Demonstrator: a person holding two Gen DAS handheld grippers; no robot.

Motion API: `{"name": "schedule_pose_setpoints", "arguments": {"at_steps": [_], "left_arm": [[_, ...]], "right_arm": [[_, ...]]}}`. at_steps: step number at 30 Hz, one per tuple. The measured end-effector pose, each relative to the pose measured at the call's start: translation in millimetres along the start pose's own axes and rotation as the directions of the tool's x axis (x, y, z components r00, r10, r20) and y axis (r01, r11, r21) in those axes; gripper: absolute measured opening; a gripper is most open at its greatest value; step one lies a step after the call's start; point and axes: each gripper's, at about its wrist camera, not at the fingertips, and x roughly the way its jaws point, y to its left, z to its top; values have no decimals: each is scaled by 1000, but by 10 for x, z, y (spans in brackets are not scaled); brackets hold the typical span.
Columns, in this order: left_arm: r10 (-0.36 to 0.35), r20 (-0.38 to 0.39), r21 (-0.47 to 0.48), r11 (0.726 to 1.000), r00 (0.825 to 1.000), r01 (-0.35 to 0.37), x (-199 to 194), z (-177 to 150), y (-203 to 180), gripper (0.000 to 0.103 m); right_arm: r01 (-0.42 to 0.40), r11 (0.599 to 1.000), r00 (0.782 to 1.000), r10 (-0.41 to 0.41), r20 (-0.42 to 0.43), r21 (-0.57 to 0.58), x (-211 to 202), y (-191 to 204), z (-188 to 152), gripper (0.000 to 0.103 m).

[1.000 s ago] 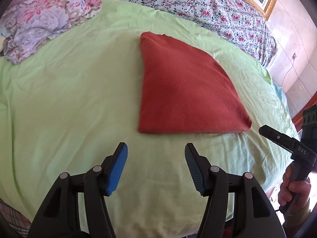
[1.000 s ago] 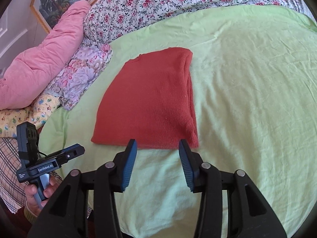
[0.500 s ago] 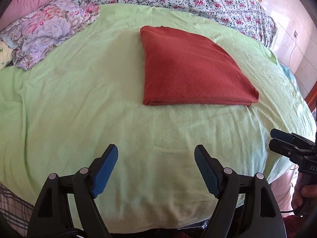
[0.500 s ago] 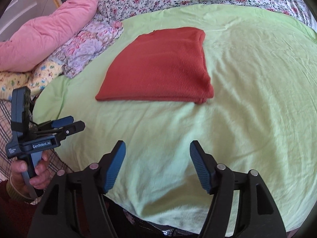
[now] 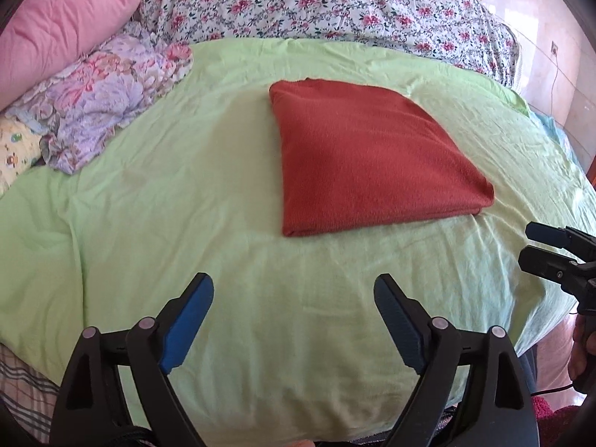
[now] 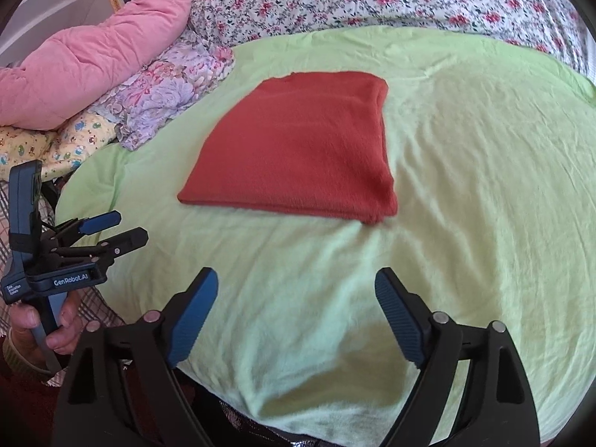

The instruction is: Fold small clothes

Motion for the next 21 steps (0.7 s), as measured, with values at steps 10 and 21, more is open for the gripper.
{"name": "schedule_pose_setpoints", "arguments": {"at_steps": [10,21], "left_arm": [[67,-47,40,997,997,-65,219,176,-76,93],[126,-46,85,989,991,-122,300,448,-127,95]], "right_arm": [[12,1000,998,-12,-56,-17,253,43,230,89],[8,1000,997,-8,-75,-9,402,12,557,89]]}}
